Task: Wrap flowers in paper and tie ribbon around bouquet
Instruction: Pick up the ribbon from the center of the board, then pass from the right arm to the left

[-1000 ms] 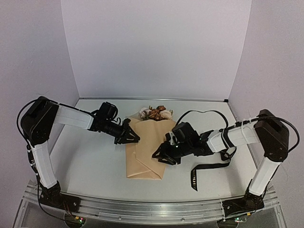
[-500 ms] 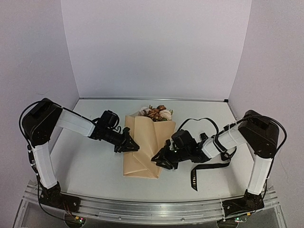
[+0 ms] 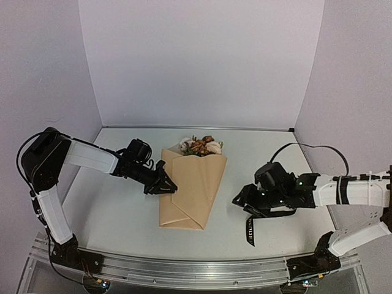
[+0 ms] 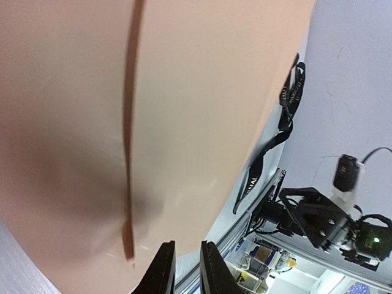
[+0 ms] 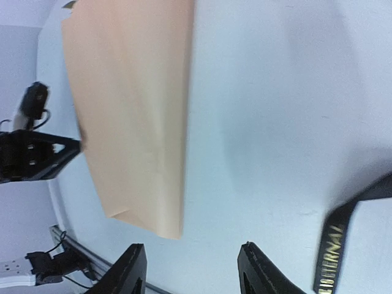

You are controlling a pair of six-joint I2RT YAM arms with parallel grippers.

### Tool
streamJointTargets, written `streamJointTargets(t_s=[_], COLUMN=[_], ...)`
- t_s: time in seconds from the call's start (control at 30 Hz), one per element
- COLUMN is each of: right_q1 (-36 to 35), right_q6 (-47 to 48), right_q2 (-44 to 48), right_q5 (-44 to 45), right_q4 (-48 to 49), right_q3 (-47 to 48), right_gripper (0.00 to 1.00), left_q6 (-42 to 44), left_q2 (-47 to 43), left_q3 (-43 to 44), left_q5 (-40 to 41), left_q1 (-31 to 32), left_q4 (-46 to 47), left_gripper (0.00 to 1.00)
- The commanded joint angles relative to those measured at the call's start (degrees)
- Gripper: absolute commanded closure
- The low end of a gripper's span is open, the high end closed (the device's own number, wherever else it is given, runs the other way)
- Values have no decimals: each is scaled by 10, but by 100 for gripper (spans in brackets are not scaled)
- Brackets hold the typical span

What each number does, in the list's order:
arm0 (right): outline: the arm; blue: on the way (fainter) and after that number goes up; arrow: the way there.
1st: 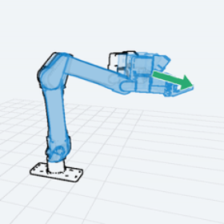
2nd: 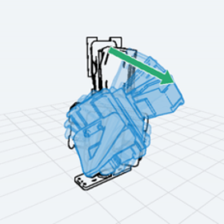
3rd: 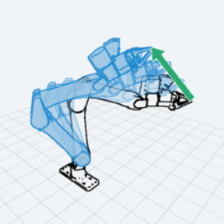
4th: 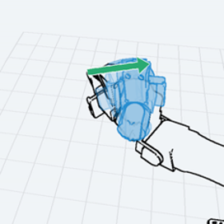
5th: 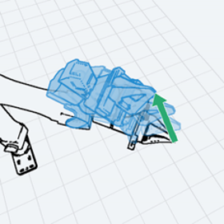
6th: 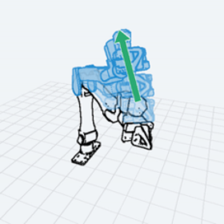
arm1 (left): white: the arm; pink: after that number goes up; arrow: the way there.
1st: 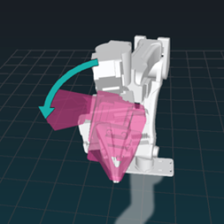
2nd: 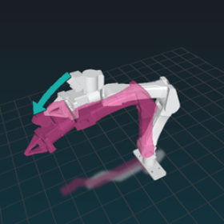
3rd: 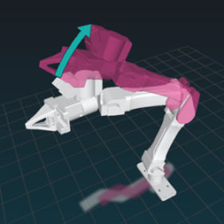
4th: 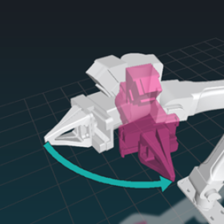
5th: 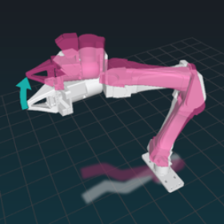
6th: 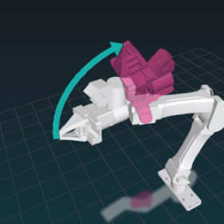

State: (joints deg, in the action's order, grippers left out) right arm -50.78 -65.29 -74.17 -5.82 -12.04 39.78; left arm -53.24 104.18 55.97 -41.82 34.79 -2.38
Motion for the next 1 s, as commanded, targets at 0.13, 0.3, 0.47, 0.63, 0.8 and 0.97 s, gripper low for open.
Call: streamJointTargets(t_s=[0.13, 0.3, 0.47, 0.63, 0.8, 0.97], right_q1=[-10, -11, -15, -56, -111, -121], right_q6=[-32, -19, -4, -11, -39, -101], right_q2=[3, -49, -114, -104, -108, -155], right_q5=[87, 98, 77, 70, 79, 20], right_q4=[-100, -75, -49, -59, -60, 71], right_q3=[-63, -60, -22, 35, 119, 152], right_gripper=[42, 41, 60, 99, 100, 100], left_q6=[37, 44, 51, 60, 74, 75], left_q2=[-55, -63, -75, -104, -137, -172], left_q3=[36, 44, 43, 15, -22, -83], left_q5=[-2, -2, 0, 4, 5, 0], left_q1=[5, 9, 18, 35, 70, 101], left_q4=[0, -6, -10, 5, 35, 92], left_gripper=[82, 81, 80, 78, 69, 60])
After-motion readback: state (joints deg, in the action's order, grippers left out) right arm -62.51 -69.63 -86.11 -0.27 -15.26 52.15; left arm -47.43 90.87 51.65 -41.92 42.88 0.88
